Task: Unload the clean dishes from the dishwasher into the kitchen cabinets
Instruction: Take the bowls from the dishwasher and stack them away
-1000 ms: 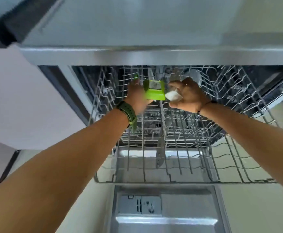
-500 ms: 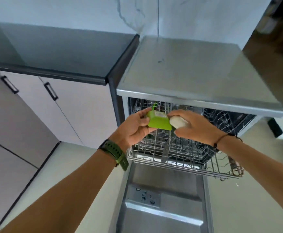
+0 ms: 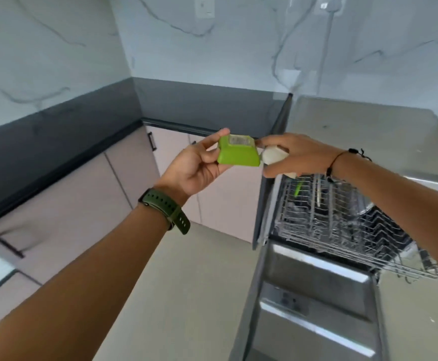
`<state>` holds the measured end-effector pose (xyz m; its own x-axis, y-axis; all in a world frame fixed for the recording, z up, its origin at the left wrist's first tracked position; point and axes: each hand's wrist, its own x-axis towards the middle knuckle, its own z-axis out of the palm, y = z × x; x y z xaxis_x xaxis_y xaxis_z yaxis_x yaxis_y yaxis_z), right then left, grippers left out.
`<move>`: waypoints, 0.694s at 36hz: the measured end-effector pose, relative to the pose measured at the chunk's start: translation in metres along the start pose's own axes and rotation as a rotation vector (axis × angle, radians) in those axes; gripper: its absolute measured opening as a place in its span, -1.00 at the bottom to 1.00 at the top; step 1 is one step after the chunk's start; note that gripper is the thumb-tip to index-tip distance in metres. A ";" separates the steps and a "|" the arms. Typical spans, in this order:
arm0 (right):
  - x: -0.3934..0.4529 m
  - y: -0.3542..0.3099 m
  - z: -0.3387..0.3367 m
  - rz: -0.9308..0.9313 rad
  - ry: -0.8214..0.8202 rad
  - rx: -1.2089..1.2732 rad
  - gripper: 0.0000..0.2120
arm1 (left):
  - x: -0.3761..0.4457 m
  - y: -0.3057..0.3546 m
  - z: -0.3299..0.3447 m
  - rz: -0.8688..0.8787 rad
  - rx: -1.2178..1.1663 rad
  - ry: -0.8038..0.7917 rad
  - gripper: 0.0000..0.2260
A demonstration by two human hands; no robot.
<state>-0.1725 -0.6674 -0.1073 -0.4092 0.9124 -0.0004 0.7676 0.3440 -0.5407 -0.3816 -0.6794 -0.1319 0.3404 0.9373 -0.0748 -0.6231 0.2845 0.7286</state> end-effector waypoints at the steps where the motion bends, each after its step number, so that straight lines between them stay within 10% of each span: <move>1: 0.003 -0.015 0.005 -0.007 -0.017 0.035 -0.43 | -0.012 0.012 -0.006 0.021 0.010 0.012 -0.60; 25: 0.221 -0.211 0.086 -0.272 -0.212 0.299 -0.53 | -0.041 0.207 -0.161 0.323 -0.044 0.135 -0.70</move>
<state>-0.4675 -0.5573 -0.0653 -0.6923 0.7214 0.0195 0.4550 0.4574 -0.7640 -0.6383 -0.6268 -0.0877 0.0263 0.9976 0.0635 -0.7140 -0.0257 0.6997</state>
